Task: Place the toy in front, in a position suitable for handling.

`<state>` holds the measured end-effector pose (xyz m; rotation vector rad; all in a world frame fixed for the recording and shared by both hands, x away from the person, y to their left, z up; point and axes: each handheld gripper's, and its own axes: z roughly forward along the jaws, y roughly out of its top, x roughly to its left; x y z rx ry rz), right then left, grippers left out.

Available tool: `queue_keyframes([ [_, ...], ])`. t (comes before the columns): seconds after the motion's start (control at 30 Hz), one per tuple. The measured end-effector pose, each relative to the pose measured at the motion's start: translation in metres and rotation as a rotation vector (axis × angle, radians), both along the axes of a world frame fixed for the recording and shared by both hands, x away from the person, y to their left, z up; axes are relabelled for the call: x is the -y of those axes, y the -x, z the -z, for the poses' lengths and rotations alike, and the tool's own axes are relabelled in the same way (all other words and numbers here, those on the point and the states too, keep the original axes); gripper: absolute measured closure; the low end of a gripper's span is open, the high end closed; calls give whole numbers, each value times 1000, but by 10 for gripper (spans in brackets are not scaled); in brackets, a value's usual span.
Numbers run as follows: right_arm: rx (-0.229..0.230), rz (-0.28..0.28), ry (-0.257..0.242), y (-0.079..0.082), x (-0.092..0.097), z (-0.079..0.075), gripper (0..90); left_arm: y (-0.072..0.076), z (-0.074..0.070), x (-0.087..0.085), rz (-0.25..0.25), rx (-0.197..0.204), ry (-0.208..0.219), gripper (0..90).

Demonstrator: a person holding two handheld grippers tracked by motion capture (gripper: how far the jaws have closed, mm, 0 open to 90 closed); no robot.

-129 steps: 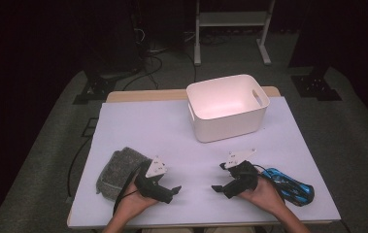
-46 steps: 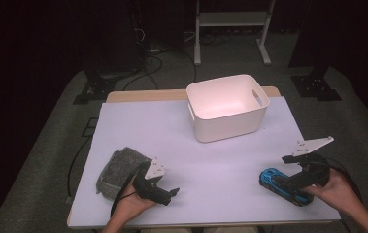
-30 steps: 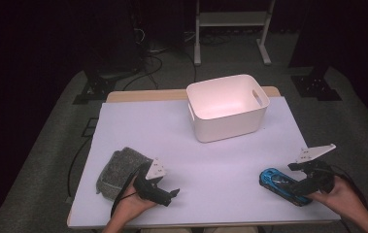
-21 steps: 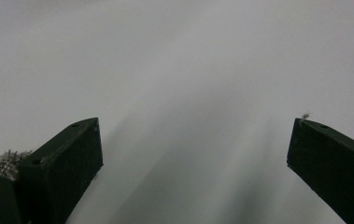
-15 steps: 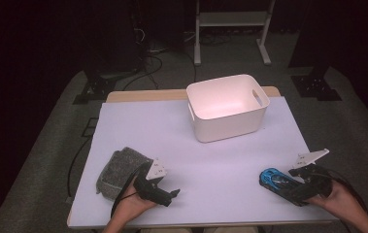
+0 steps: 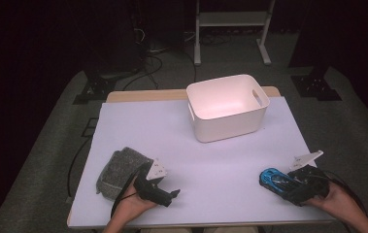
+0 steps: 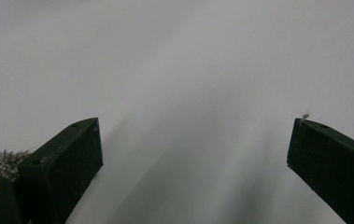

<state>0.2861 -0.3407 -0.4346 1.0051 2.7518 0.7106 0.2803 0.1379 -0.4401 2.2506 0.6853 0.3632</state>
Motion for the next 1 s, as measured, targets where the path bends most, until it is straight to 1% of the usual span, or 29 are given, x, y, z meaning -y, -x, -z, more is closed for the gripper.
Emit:
queue_keyframes([
  [0.17, -2, -1, 7, -1, -1, 2, 137, 0, 1, 0, 1, -5, -6, 29],
  [0.33, -4, -12, 29, -2, -4, 3, 137, 0, 1, 0, 3, -5, -6, 28],
  [0.47, 3, -18, 61, -3, -9, 4, 138, 0, 1, 0, 1, -6, -6, 28],
  [0.5, 9, -27, 71, -3, -10, 4, 138, 0, 1, 0, 1, -4, -4, 28],
  [0.63, 12, -29, 78, -3, -10, 4, 138, 0, 1, 0, 1, -7, -1, 28],
  [0.83, 3, -22, 83, -3, -11, 4, 147, 0, 2, 1, 7, -8, -4, 28],
  [0.9, -1, -24, 93, -4, -12, 3, 158, 0, 1, 0, 7, -5, -1, 28],
  [1.0, -3, -26, 93, -4, -13, 3, 181, 0, 1, 0, 5, -5, 0, 28],
])
